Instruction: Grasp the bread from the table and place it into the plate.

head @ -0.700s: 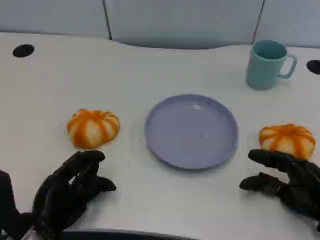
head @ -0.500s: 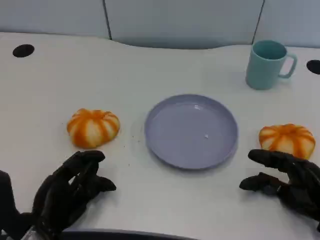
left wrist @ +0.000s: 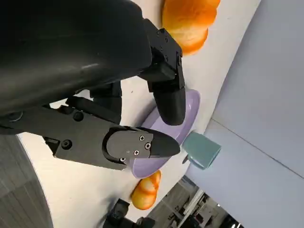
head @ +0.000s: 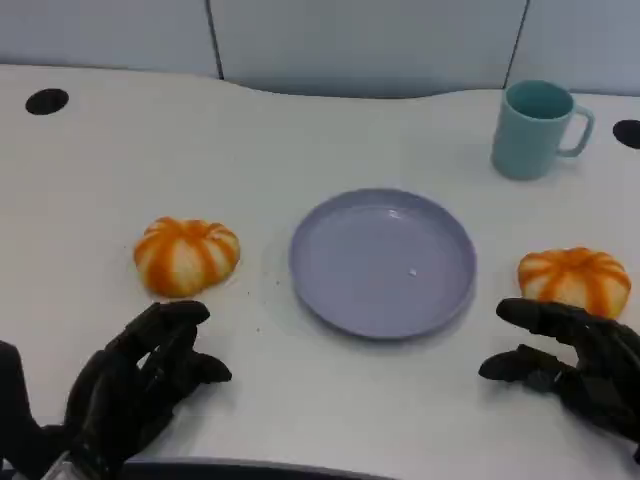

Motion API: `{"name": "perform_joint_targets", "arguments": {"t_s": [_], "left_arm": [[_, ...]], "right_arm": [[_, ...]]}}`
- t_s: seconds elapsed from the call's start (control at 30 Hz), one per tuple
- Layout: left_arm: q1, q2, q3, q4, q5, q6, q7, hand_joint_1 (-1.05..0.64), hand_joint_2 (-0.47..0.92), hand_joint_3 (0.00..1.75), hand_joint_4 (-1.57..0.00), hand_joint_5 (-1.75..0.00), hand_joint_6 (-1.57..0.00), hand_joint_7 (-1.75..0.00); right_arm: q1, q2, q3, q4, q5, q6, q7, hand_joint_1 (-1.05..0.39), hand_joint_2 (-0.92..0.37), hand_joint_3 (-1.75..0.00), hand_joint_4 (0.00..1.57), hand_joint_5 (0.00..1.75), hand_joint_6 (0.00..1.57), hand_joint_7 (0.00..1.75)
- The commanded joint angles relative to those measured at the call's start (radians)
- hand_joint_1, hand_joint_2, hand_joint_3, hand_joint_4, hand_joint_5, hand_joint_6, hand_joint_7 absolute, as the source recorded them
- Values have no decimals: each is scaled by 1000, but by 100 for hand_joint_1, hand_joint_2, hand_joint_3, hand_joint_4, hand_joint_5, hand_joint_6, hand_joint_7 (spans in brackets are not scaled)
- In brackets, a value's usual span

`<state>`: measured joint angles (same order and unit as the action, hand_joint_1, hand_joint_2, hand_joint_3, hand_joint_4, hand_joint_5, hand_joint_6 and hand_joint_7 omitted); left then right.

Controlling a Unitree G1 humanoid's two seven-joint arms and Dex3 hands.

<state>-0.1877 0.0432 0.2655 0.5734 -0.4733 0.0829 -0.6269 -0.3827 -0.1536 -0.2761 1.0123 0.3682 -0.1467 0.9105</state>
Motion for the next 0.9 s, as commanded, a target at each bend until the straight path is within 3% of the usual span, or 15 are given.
{"name": "perform_joint_targets", "arguments": {"t_s": [0.03,0.33,0.47,0.6,0.73,0.8,0.9], "left_arm": [[-4,22,5,8,8,-7,2,-43,92,26,-29,-168,-36,-125],[-3,18,19,-16,-16,13,2,-41,92,25,-29,-168,-36,-125],[6,20,14,-49,-11,1,-14,-38,92,27,-36,-154,-44,-101],[14,21,8,-87,-7,-27,-28,-34,92,23,-35,-139,-54,-58],[18,28,-1,-115,14,-54,-23,-33,92,23,-34,-134,-56,-51],[23,40,-15,-152,49,-95,-12,-36,92,12,-32,-109,-61,-27],[24,55,-31,-173,85,-147,-18,-40,92,7,-30,-100,-61,-16]], "right_arm": [[26,-1,2,3,-8,17,-22,-38,-92,-6,76,82,104,0],[28,2,1,3,-6,17,-22,-36,-92,-5,77,82,105,0],[33,2,4,-9,-8,20,-30,-36,-92,-5,78,83,105,1],[34,5,3,-14,-5,17,-23,-38,-92,-3,77,84,104,0],[35,5,4,-16,-7,19,-26,-38,-92,-3,77,84,104,0],[37,5,6,-21,-9,20,-30,-39,-92,-3,76,84,103,0],[36,4,7,-18,-8,24,-27,-38,-92,-4,77,84,104,0]]}}
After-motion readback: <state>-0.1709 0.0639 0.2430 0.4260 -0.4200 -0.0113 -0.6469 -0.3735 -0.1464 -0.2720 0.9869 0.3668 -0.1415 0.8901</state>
